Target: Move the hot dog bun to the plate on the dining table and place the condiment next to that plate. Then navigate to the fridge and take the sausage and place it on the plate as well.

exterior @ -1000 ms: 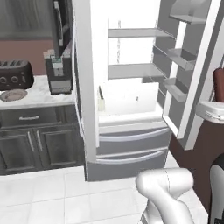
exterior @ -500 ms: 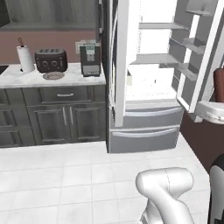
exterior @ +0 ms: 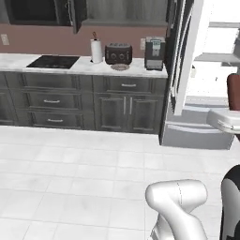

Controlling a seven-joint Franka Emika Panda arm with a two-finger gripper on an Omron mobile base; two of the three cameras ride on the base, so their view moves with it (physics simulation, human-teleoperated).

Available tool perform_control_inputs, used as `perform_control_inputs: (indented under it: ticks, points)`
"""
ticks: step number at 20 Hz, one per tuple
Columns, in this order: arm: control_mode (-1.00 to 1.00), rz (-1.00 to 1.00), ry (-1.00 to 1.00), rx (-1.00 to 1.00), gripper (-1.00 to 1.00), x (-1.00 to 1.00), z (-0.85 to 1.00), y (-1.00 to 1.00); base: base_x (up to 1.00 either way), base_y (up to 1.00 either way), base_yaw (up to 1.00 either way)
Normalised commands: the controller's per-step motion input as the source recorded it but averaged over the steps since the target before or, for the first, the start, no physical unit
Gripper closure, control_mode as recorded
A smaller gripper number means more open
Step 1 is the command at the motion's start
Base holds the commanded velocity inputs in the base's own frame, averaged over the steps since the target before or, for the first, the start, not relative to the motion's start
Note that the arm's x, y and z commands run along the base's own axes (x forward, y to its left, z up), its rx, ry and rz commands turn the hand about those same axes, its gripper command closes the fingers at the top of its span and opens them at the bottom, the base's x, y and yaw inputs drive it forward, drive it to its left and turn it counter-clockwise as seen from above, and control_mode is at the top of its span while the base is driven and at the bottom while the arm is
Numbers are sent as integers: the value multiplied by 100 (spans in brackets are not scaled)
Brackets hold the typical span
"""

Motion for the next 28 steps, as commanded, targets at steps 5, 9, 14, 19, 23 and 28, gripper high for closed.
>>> perform_control_inputs:
  ticks: [5, 9, 14, 19, 23, 28]
  points:
    - [100, 0, 0, 0, 100, 0, 0, 0, -96, 76, 30]
    - [100, 0, 0, 0, 100, 0, 0, 0, -100, 64, 20]
    - [100, 0, 0, 0, 100, 0, 0, 0, -100, 67, 18]
    - [100, 0, 0, 0, 100, 0, 0, 0, -100, 63, 14]
    - [100, 0, 0, 0, 100, 0, 0, 0, -100, 42, 5]
    - [100, 0, 0, 0, 100, 0, 0, 0, -100, 33, 0]
